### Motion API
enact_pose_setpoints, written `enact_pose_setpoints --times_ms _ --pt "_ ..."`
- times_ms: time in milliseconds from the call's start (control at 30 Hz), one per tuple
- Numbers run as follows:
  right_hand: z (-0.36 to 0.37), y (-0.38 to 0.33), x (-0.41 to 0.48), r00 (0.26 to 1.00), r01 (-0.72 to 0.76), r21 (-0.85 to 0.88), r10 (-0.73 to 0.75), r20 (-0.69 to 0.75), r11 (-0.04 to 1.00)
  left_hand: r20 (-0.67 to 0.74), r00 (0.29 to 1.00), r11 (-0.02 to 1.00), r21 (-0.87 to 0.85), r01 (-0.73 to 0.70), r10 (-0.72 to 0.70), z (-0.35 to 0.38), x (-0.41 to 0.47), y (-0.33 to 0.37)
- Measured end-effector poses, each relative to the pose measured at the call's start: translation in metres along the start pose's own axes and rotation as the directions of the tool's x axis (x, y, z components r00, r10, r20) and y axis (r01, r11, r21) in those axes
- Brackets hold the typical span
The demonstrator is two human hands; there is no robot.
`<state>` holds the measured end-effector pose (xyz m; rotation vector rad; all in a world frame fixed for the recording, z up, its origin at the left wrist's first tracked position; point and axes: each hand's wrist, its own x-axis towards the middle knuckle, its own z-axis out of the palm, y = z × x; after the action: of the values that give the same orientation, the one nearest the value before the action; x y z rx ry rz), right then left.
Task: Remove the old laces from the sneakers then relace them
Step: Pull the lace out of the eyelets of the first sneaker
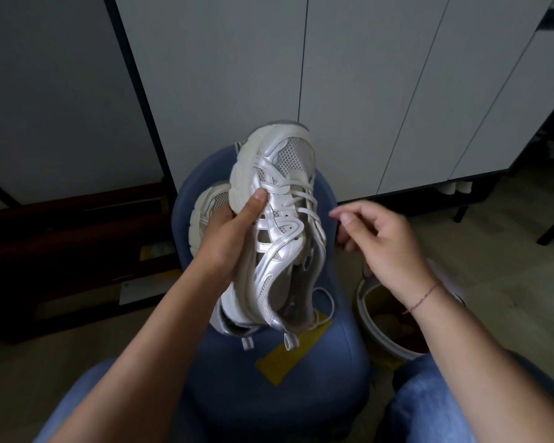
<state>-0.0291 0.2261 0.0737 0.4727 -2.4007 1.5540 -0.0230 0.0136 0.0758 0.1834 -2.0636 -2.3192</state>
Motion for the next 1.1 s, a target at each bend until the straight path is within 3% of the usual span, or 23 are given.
enact_pose_setpoints --times_ms 67,133,367,500,900,1100 --pt "0.000 -0.010 -0.002 0.992 0.129 0.086 -0.129 0.000 0.988 0.003 1.000 0.997 0.075 -0.018 0.018 0.004 -0.001 -0.003" --pt "0.006 -0.013 -0.002 0.985 0.173 0.067 -0.175 0.014 0.983 -0.004 0.999 0.989 0.144 -0.045 0.046 0.009 -0.002 -0.006" --pt "0.013 0.003 0.002 0.981 0.176 -0.213 -0.189 -0.041 0.961 -0.074 0.993 0.945 0.319 -0.064 0.092 0.014 -0.005 -0.009" --pt "0.014 0.001 0.002 0.971 0.219 -0.237 -0.235 -0.042 0.947 -0.072 0.992 0.935 0.347 -0.072 0.103 0.017 -0.008 -0.008" --pt "0.023 -0.004 -0.003 0.974 0.158 -0.192 -0.185 -0.134 0.969 -0.072 0.995 0.934 0.355 -0.042 0.072 0.016 -0.007 -0.009" --pt "0.022 -0.002 -0.001 0.977 0.185 -0.278 -0.208 -0.055 0.943 -0.046 0.996 0.935 0.351 -0.050 0.070 0.016 -0.006 -0.010"
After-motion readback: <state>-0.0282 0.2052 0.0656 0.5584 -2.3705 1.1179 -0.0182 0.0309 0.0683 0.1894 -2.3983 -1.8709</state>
